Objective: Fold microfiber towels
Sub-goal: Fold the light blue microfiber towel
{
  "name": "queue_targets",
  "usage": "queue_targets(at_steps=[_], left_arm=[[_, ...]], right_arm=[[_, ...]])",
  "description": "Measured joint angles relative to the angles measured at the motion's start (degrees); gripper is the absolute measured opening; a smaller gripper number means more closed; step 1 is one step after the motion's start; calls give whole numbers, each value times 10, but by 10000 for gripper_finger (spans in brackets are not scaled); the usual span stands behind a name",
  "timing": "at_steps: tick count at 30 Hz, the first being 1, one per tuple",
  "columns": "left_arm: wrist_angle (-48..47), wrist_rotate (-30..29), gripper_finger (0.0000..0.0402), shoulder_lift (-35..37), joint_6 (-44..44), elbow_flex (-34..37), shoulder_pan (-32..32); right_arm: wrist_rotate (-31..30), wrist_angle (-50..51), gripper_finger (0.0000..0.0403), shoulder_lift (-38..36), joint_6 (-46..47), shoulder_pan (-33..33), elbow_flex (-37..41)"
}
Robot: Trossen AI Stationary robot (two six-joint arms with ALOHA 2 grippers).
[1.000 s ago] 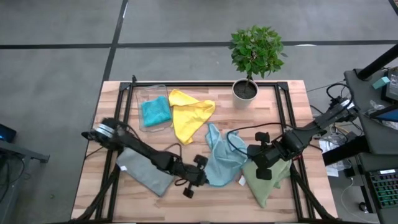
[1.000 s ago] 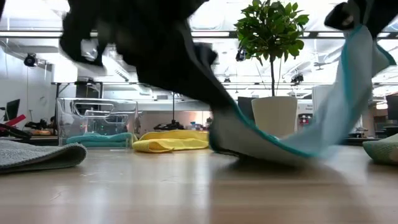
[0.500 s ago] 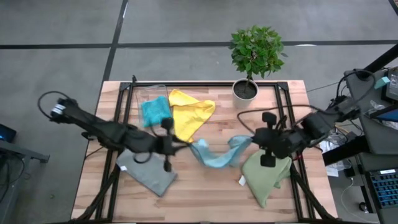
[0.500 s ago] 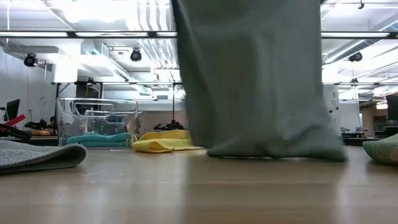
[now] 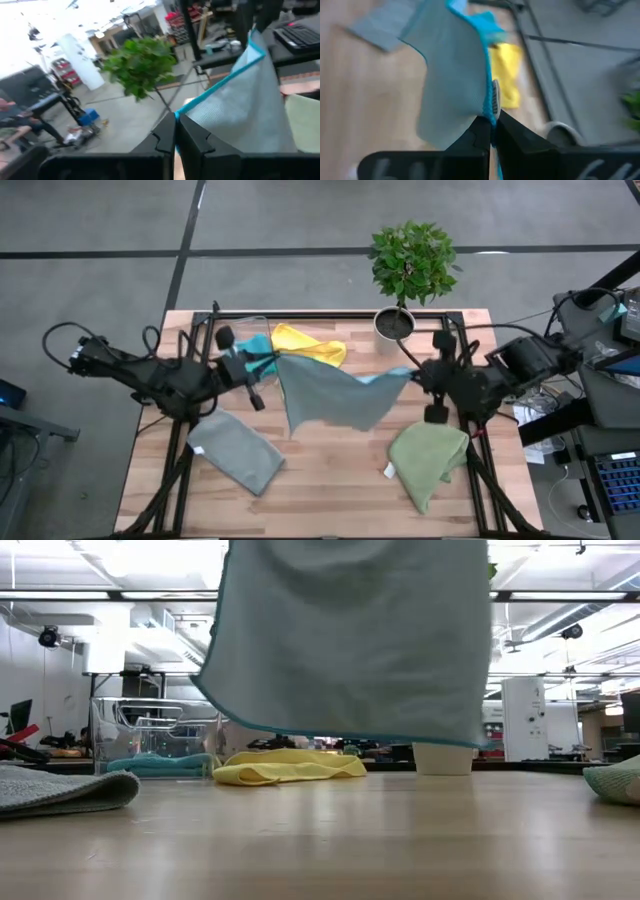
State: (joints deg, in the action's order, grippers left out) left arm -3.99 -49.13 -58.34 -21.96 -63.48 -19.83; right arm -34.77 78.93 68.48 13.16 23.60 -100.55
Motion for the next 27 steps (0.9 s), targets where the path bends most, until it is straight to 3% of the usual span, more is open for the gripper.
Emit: queue_targets(at_steps=[2, 10, 16, 20, 23, 27], left_arm=[[17, -5, 0, 2, -22, -2, 7], [12, -6, 0, 4, -36, 15, 23], [-47, 6, 0, 2, 65, 68, -16], [-48, 86, 0, 0, 107, 127, -51], [-10, 180, 0, -6, 131, 169, -79], [72, 229, 0, -33, 158, 218, -118]], right_arm=[[-26, -3, 9, 0, -13, -22, 2], [-36, 7, 9, 24, -1, -93, 12], [102, 11, 14, 42, 68, -79, 56], [163, 9, 27, 55, 121, -45, 127], [202, -26, 37, 59, 164, -15, 185], [219, -110, 57, 64, 205, 28, 261]])
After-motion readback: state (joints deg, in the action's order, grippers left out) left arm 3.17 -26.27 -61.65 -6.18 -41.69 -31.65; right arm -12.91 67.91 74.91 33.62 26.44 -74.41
